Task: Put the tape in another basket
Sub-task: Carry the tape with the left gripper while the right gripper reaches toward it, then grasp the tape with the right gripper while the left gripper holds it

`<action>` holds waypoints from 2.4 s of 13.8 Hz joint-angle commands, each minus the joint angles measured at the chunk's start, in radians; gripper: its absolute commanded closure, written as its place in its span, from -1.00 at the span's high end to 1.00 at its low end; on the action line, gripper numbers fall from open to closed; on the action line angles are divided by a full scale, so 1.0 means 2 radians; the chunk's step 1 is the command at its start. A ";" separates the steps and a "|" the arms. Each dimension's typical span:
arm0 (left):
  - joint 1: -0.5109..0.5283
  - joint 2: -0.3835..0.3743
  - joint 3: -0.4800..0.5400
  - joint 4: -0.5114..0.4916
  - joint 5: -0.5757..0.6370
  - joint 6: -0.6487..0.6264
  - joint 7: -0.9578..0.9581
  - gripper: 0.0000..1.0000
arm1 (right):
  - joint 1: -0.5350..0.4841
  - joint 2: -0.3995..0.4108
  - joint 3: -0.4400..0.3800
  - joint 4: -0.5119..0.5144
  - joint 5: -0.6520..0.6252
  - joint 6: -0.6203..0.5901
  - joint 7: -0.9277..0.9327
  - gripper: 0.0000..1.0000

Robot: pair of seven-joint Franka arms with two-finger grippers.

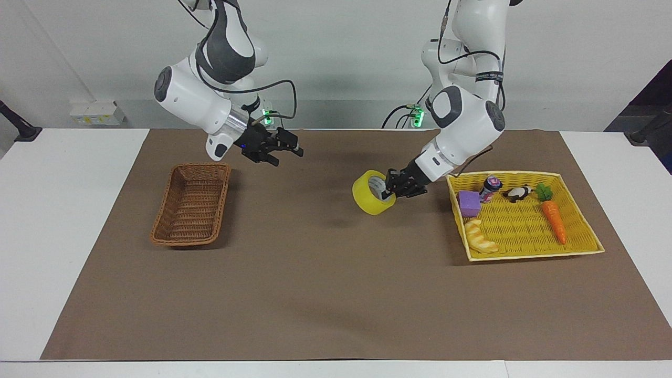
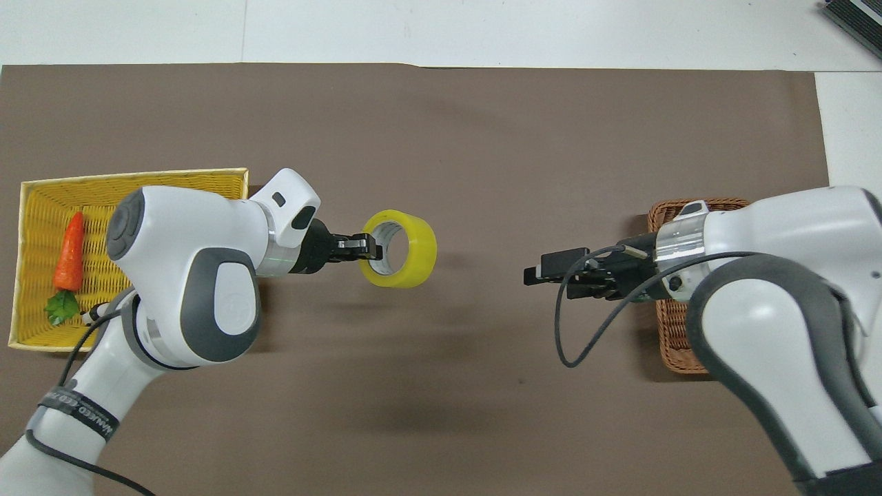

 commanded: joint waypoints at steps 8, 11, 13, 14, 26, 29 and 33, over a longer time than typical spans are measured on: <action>-0.075 -0.025 0.009 -0.042 -0.040 0.041 -0.040 -1.00 | 0.113 0.033 0.000 -0.057 0.109 0.185 0.008 1.00; -0.075 -0.025 0.009 -0.043 -0.039 0.036 -0.046 -1.00 | 0.121 0.039 0.000 -0.057 0.111 0.209 0.016 0.56; -0.075 -0.025 0.009 -0.041 -0.039 0.028 -0.047 -1.00 | 0.121 0.039 0.000 -0.057 0.111 0.208 0.031 0.11; -0.075 -0.025 0.009 -0.040 -0.039 0.028 -0.050 -1.00 | 0.121 0.039 0.000 -0.057 0.111 0.208 0.032 0.10; -0.066 -0.019 0.013 -0.015 -0.032 0.002 -0.057 0.81 | 0.124 0.039 0.000 -0.055 0.111 0.206 0.041 -0.26; -0.057 -0.025 0.016 -0.002 -0.021 0.002 -0.055 1.00 | 0.123 0.038 -0.001 -0.055 0.111 0.203 0.041 -0.78; 0.000 -0.059 0.016 0.007 0.081 -0.055 -0.056 1.00 | 0.115 0.034 -0.002 -0.056 0.110 0.180 0.036 -0.95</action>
